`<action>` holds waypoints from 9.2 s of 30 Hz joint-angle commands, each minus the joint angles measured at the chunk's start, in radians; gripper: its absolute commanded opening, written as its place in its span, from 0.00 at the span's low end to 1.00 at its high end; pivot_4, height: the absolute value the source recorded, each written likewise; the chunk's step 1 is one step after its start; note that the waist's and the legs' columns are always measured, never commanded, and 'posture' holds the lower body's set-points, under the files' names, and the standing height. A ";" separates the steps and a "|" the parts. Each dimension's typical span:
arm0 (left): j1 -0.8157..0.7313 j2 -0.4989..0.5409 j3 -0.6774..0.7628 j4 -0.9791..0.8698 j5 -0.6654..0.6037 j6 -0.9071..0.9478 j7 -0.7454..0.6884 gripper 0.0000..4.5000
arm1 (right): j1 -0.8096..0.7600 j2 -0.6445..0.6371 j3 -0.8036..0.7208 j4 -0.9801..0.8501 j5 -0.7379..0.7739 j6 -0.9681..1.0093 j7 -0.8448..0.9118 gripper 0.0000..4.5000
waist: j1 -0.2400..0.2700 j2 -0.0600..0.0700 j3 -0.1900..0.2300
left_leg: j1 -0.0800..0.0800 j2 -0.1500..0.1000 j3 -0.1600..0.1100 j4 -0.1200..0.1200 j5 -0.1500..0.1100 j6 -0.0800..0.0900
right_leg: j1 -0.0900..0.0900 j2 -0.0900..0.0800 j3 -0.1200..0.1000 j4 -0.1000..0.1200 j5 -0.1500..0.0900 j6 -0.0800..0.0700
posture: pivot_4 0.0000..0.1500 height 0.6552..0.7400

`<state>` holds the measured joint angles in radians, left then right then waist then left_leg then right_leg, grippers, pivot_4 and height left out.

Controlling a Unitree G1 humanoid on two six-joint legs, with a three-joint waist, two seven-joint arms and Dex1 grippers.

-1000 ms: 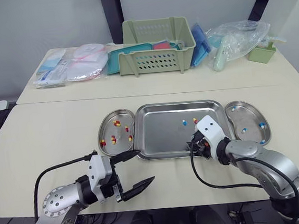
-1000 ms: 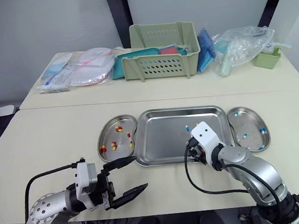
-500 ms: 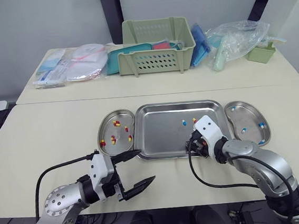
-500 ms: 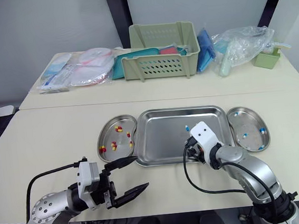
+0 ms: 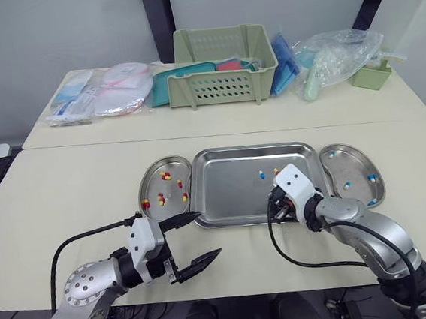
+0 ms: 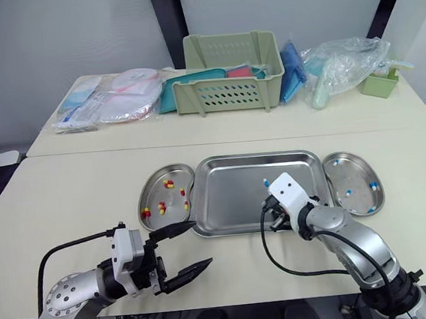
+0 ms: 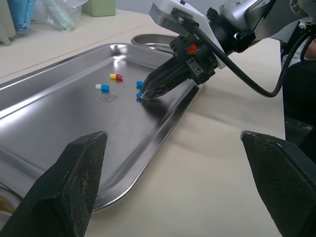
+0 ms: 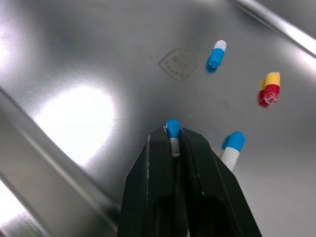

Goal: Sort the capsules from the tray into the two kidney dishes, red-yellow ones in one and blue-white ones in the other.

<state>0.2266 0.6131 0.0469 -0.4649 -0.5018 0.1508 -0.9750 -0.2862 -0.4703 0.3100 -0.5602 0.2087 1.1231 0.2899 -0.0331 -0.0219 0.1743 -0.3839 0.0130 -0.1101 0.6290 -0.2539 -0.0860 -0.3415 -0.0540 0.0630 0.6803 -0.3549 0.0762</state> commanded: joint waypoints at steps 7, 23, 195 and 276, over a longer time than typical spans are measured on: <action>-0.015 0.009 -0.019 -0.017 -0.046 -0.046 -0.113 1.00 | -0.007 -0.093 -0.136 -0.183 0.111 0.031 0.142 0.00 | 0.001 0.001 0.001 | -0.001 0.000 0.000 0.000 0.000 0.000 | -0.001 0.000 0.000 0.000 0.000 0.000 | 1.00 1.00; -0.089 -0.061 -0.079 0.062 -0.041 -0.141 -0.194 1.00 | 0.282 -0.302 -0.786 -0.255 0.254 0.141 0.281 0.00 | 0.001 0.001 0.002 | -0.002 0.000 0.001 0.000 0.000 0.000 | 0.000 0.000 0.000 -0.001 0.000 0.000 | 1.00 1.00; 0.017 -0.114 -0.067 0.002 0.059 -0.030 0.127 1.00 | -0.121 0.178 0.019 0.305 -0.161 -0.280 0.010 0.00 | -0.003 0.001 0.006 | 0.000 0.000 0.000 0.000 0.000 0.000 | -0.001 0.000 0.000 0.001 0.000 0.000 | 1.00 1.00; 0.109 0.303 0.594 0.724 0.026 -0.016 -0.090 1.00 | 0.638 -0.676 -0.999 0.680 0.065 -1.028 1.060 0.97 | 0.000 0.000 0.008 | 0.002 0.000 0.002 0.000 0.000 0.000 | 0.004 -0.001 0.000 -0.002 0.000 0.000 | 1.00 1.00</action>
<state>0.3409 0.8942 0.6003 0.2483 -0.4800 0.1589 -1.0577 0.3493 -1.1316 -0.6477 0.1186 0.2748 0.1149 1.3414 -0.0326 -0.0223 0.1827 -0.3816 0.0130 -0.1078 0.6287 -0.2539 -0.0859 -0.3375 -0.0546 0.0631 0.6785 -0.3549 0.0765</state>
